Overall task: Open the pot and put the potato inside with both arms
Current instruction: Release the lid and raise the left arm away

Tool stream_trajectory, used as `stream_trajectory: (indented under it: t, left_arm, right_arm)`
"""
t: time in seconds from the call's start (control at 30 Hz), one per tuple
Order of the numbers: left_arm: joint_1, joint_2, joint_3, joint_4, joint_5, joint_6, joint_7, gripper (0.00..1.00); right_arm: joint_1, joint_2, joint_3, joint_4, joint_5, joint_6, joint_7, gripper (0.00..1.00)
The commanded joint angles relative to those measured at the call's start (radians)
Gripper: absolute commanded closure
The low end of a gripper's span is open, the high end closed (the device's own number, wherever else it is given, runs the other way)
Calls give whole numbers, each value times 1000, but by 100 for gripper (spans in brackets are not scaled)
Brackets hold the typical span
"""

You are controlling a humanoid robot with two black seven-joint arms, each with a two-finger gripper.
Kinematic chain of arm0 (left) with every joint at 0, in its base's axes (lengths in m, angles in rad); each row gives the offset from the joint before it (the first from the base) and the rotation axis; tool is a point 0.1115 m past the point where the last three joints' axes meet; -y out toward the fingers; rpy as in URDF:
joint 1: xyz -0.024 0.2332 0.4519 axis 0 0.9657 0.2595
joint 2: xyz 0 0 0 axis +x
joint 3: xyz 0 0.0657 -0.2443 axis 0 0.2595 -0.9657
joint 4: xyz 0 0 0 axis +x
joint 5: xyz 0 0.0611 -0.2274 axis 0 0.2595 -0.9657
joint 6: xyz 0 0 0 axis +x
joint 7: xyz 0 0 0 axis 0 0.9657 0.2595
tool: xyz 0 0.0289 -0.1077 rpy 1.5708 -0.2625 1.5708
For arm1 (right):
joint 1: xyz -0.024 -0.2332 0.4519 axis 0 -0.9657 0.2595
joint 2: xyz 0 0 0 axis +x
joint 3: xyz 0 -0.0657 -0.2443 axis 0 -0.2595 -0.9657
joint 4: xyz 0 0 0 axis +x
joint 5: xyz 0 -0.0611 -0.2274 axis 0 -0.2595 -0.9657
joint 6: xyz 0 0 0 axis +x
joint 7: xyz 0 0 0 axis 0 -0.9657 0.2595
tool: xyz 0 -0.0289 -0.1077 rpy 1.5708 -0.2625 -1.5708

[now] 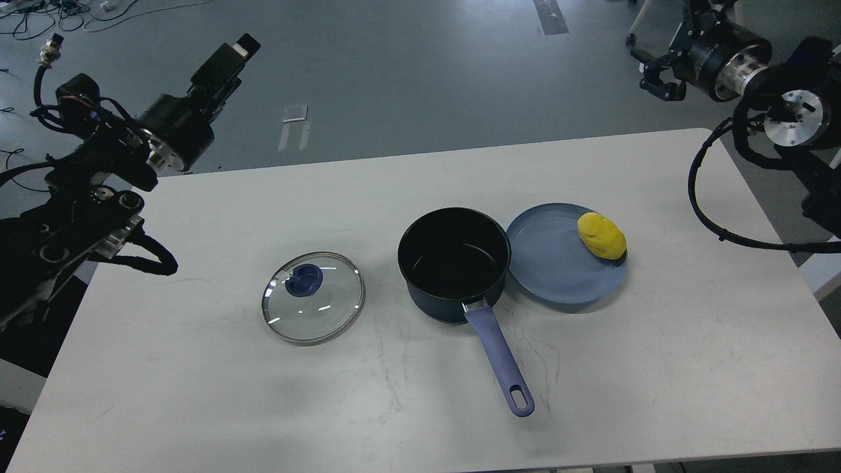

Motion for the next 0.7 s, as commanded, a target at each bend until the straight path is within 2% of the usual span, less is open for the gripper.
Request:
stream_trajectory:
  t: [0.0,0.07,0.13,0.2,0.3,0.47,0.67]
  left_arm:
    - [3,-38,-104,0,-170,-113,51,0]
    - [9,-52,-135,0,-243,-150,115,0]
    - [16,-77,-185,0,-390,-205,224,0]
    - [17,-103,-205,0,-496,-219,276,0]
    - [29,-124,-208,0,-595,-220,310,0]
    - [74,-137,-227,-12,-673,-233,340,0]
    - [132,-160,-362,-9,-700,-273,404,0]
  right_arm:
    - [0,4,-2,2,-2,0,0,0]
    - [0,6,-10,4,-2,0,2,0]
    - [4,8,-37,19,-3,0,3,0]
    - [6,8,-55,42,-3,0,8,0]
    - [6,8,-74,65,-5,0,9,0]
    - [11,4,-106,97,-17,5,11,0]
    - [50,-67,-189,155,-95,12,20,0]
